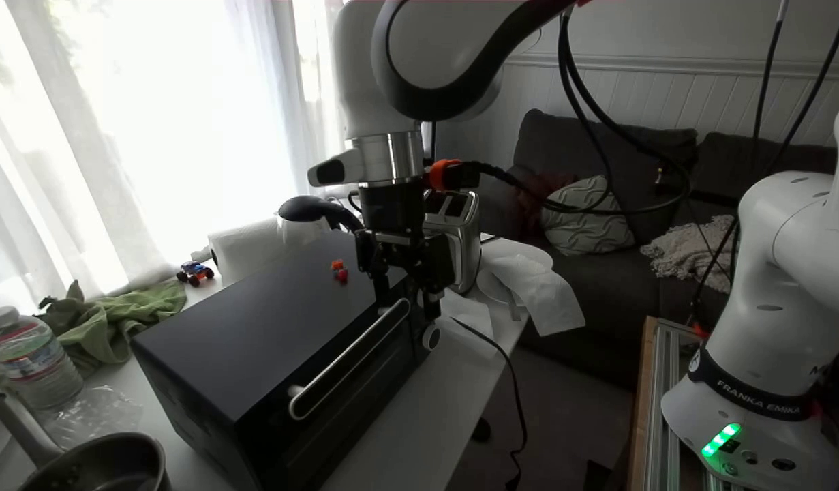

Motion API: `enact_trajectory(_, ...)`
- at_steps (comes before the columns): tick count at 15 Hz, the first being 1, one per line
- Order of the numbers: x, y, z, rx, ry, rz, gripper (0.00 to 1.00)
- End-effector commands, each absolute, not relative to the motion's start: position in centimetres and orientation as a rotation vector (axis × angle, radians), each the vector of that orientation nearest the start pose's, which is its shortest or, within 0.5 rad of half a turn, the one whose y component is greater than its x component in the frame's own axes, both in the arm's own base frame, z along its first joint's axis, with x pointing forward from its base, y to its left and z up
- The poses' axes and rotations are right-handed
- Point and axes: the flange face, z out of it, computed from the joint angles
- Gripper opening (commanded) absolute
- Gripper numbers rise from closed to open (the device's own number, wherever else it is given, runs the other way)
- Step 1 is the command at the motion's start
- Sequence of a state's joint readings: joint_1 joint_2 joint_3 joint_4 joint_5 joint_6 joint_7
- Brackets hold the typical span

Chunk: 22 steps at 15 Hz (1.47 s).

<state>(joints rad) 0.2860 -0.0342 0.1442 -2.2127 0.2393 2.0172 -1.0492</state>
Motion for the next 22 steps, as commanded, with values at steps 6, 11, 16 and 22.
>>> enact_trajectory(6, 45.1, 22.6, 37.9, -2.149, -1.856, 0.276, 1.00)
enact_trajectory(11, 44.4, 22.6, 37.5, -2.080, -1.841, 0.374, 1.00)
enact_trajectory(16, 43.7, 22.6, 36.8, -2.018, -1.826, 0.477, 1.00)
enact_trajectory(22, 43.6, 22.7, 34.9, -1.951, -1.795, 0.572, 1.00)
